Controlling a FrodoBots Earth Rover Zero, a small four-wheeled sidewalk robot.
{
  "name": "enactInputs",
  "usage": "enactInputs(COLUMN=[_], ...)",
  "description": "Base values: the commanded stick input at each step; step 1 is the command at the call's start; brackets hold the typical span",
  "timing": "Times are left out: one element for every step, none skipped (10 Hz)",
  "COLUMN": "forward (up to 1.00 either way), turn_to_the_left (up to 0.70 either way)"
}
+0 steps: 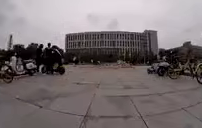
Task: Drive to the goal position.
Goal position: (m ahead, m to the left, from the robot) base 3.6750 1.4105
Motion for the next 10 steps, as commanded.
enactInputs(forward=[0.6, 0.6, 0.6, 0.6, 0.6, 0.6, 0.6, 0.6, 0.6, 0.6], turn_to_the_left=[0.01, 0.01, 0.01, 0.01, 0.01, 0.01, 0.01, 0.01, 0.01, 0.01])
